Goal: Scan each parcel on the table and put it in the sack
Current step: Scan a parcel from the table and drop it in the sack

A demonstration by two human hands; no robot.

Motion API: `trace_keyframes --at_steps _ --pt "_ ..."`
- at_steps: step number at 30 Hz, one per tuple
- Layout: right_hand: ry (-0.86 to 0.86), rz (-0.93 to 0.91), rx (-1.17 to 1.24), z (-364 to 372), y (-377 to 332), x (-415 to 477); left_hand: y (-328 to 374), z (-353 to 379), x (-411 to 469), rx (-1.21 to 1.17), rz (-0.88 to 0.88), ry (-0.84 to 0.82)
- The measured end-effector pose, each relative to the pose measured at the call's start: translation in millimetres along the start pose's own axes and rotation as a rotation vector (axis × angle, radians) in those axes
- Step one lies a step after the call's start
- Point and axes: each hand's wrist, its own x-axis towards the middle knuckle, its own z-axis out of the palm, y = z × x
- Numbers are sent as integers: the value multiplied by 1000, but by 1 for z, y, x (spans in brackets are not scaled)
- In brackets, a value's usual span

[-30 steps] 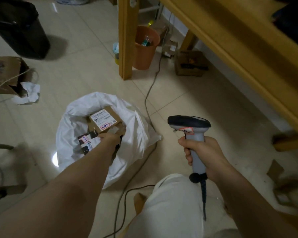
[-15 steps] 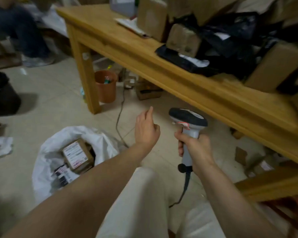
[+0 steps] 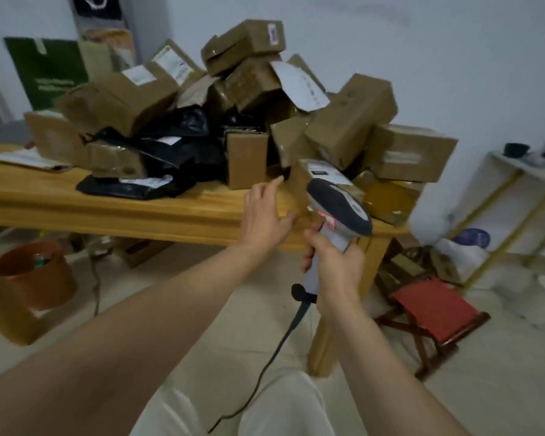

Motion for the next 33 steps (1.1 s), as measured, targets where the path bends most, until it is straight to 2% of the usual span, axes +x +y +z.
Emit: trace_keyframes --at_steps 4,6,8,10,13,18,33 --pt "108 3 105 -32 -11 19 44 31 25 47 45 -150" --pt "140 9 109 -45 -13 26 57 45 33 222 67 -283" --pt "162 14 108 -55 -13 34 61 57 36 505 181 -378" --pt "175 23 111 -63 -13 43 58 67 35 719 292 -367" --pt "177 34 97 -69 -11 53 54 73 31 826 358 -260" --pt "149 68 48 -68 -11 60 41 64 31 795 436 -184" --pt "113 178 -29 -34 -2 51 -11 10 -16 593 499 -94"
